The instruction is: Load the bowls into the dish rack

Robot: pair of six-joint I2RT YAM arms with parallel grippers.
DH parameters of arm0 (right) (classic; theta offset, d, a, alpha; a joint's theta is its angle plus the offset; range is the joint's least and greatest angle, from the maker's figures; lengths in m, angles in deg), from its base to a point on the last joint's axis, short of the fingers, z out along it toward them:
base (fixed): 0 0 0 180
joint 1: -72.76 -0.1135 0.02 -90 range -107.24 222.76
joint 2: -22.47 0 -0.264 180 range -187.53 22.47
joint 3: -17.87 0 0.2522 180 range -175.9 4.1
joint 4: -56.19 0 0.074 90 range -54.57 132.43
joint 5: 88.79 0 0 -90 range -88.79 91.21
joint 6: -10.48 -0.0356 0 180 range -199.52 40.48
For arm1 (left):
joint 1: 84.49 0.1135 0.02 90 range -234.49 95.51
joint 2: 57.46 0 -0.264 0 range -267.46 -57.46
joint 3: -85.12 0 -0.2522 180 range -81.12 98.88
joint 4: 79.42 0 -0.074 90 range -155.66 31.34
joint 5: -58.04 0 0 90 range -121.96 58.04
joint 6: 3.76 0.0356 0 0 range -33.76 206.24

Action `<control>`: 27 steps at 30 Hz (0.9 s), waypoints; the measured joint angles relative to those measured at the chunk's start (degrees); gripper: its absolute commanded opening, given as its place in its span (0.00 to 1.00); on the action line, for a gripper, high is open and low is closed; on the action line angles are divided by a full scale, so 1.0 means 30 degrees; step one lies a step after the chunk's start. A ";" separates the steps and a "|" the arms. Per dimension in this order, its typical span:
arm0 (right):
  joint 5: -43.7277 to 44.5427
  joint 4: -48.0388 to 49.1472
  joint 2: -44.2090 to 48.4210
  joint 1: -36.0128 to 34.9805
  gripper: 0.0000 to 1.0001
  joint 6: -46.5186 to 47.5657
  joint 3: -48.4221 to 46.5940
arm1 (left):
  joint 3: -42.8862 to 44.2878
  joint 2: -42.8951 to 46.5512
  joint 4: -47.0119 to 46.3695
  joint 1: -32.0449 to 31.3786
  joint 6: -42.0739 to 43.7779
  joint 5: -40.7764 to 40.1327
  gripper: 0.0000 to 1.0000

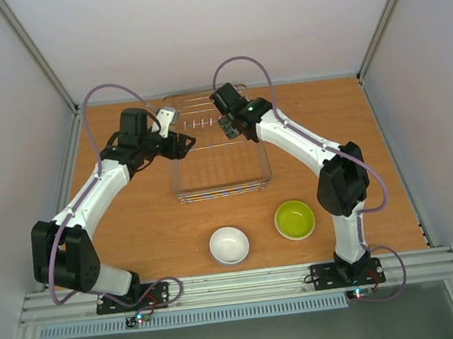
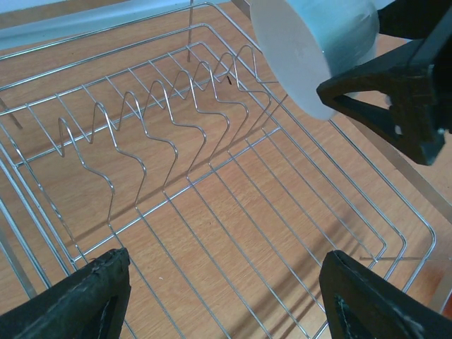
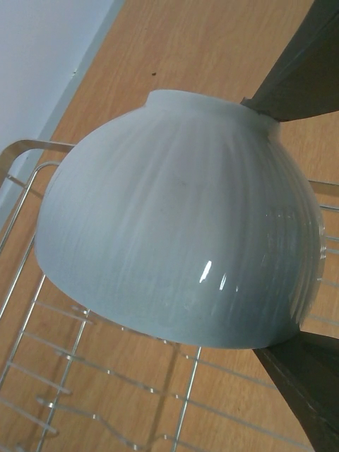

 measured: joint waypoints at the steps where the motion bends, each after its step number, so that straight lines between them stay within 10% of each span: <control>1: 0.0109 -0.0007 -0.0146 0.0095 0.01 0.0109 -0.0029 | 0.0000 0.0000 0.0007 0.0000 0.0007 0.0000 0.74; 27: -0.0612 -0.0758 -0.4648 0.0940 0.11 0.1603 -0.4510 | 0.0000 -0.0299 0.0058 0.0000 0.0408 0.0226 0.74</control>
